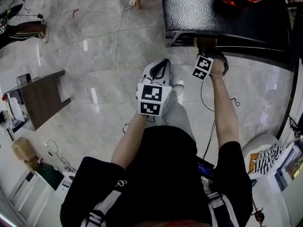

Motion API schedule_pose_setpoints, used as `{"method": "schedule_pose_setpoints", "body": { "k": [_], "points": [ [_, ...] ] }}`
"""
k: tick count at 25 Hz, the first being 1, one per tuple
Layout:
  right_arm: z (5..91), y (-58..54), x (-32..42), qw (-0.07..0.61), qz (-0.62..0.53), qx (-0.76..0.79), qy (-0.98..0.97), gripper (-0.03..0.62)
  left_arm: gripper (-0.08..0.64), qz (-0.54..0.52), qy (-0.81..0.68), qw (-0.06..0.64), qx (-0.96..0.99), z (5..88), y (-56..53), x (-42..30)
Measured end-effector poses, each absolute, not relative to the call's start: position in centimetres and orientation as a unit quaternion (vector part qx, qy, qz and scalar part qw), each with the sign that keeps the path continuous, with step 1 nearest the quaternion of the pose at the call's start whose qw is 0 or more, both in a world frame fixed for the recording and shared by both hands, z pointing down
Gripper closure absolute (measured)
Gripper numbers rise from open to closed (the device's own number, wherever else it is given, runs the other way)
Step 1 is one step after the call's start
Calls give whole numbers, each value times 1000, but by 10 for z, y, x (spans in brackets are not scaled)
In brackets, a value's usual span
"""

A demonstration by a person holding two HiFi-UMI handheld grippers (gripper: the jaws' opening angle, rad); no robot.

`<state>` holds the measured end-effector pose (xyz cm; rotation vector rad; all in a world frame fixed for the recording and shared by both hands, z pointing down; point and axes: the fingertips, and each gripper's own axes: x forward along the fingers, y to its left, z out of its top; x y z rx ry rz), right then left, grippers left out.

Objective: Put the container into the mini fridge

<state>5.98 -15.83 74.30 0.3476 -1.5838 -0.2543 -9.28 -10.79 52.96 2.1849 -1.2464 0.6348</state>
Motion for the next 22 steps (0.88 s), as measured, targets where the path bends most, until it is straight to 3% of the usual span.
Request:
{"method": "schedule_pose_setpoints", "body": {
  "k": [4, 6, 7, 10, 15, 22],
  "points": [
    [738, -176, 56, 680, -132, 180, -699, 559, 555, 239, -468, 268, 808, 529, -103, -99],
    [727, -181, 51, 663, -116, 217, -708, 459, 555, 237, -467, 264, 810, 527, -102, -99],
    [719, -181, 48, 650, -103, 238, -714, 459, 555, 235, -466, 263, 812, 525, -102, -98],
    [691, -178, 48, 598, -52, 326, -731, 460, 555, 230, -456, 256, 821, 515, -105, -87],
    [628, -157, 81, 452, 81, 512, -726, 559, 555, 215, -419, 232, 851, 490, -107, -49],
    [545, -103, 149, 278, 169, 658, -680, 575, 555, 188, -346, 197, 898, 456, -93, 28]
  ]
}}
